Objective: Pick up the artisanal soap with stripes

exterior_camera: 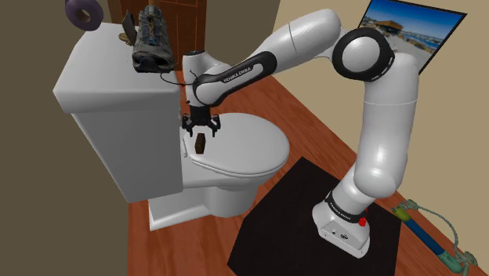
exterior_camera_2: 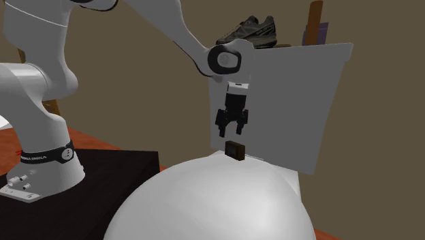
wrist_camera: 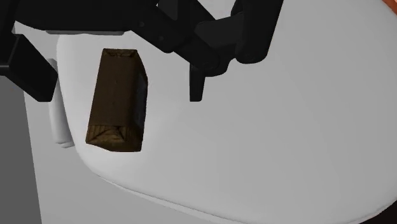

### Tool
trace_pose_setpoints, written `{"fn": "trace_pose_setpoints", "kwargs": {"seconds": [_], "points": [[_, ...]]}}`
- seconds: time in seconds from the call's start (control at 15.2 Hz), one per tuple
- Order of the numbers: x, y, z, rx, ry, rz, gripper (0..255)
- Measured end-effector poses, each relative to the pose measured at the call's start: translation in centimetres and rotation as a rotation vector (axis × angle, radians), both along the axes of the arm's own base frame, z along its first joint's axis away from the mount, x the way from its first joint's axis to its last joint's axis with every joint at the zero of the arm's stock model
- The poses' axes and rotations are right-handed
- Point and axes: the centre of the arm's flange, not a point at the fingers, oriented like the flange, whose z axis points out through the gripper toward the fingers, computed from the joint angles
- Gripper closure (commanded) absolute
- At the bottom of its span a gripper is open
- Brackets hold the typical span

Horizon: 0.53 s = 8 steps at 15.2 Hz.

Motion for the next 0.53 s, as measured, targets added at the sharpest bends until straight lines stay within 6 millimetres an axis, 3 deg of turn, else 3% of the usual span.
{"fn": "trace_pose_setpoints", "kwargs": {"seconds": [0.13, 0.53], "points": [[1.3, -0.2, -1.6, -0.004, 0.007, -0.037, 0], [1.7, -0.2, -5.0, -0.006, 0.009, -0.050, 0]]}}
